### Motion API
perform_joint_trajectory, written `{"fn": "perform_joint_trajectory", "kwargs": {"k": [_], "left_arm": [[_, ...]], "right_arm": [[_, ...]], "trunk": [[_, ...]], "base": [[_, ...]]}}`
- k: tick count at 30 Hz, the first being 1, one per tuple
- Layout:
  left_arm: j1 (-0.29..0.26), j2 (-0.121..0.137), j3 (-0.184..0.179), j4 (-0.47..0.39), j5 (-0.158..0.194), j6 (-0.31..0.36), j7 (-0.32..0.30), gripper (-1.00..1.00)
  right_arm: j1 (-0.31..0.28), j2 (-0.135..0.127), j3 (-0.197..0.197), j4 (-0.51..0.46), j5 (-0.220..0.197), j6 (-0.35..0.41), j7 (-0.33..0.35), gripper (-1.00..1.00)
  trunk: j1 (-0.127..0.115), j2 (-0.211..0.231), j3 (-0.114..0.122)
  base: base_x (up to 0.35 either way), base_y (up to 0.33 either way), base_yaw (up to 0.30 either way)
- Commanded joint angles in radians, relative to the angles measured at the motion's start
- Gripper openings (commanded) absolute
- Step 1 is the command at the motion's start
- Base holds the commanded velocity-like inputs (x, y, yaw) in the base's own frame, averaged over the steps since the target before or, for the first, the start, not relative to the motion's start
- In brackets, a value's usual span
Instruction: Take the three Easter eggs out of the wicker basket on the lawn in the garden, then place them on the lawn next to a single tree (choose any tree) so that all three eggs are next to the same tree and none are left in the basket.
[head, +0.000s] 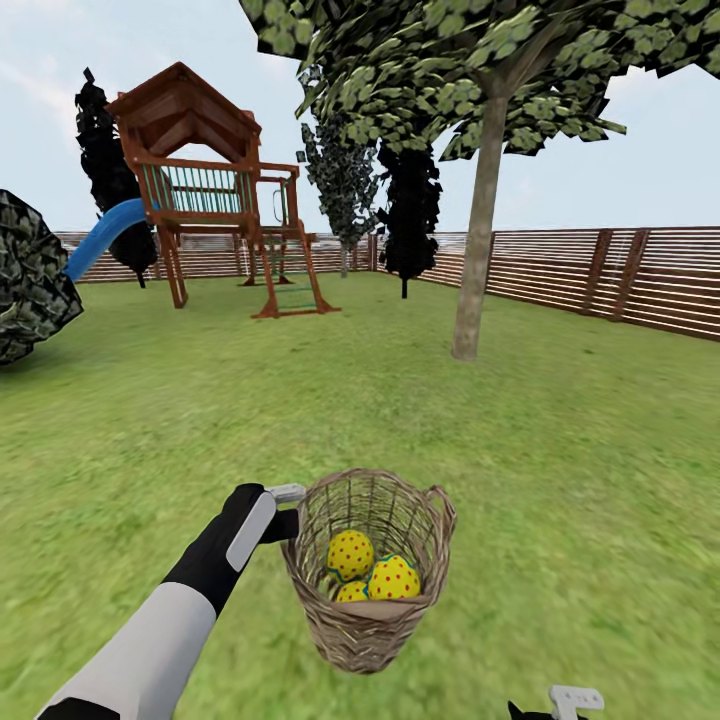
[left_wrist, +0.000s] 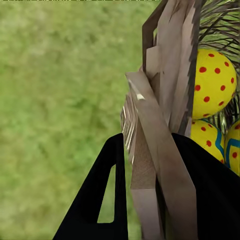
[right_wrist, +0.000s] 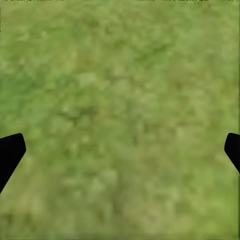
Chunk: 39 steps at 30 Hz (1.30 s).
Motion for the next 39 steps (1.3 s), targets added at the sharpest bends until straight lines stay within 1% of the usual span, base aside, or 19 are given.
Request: {"fn": "perform_joint_trajectory", "kwargs": {"k": [1, 21, 29, 39], "left_arm": [[-0.001, 0.000, -0.002, -0.001, 0.016, -0.001, 0.012, -1.00], [-0.001, 0.000, -0.002, -0.002, 0.016, -0.001, 0.012, -1.00], [-0.001, 0.000, -0.002, -0.003, 0.016, -0.001, 0.013, -1.00], [-0.001, 0.000, -0.002, -0.003, 0.016, 0.001, 0.013, -1.00]], "right_arm": [[-0.001, -0.001, -0.009, 0.003, 0.008, -0.005, 0.003, 1.00], [-0.001, -0.002, -0.009, 0.003, 0.008, -0.007, 0.002, 1.00], [0.000, -0.002, -0.009, 0.003, 0.008, -0.007, 0.002, 1.00], [0.000, -0.002, -0.009, 0.003, 0.008, -0.007, 0.002, 1.00]], "trunk": [[-0.004, 0.007, 0.002], [-0.081, 0.147, 0.035], [-0.111, 0.203, 0.049], [-0.150, 0.273, 0.079]], "base": [[0.000, 0.000, 0.000], [0.000, 0.000, -0.010], [0.000, 0.000, -0.164], [0.000, 0.000, -0.274]]}}
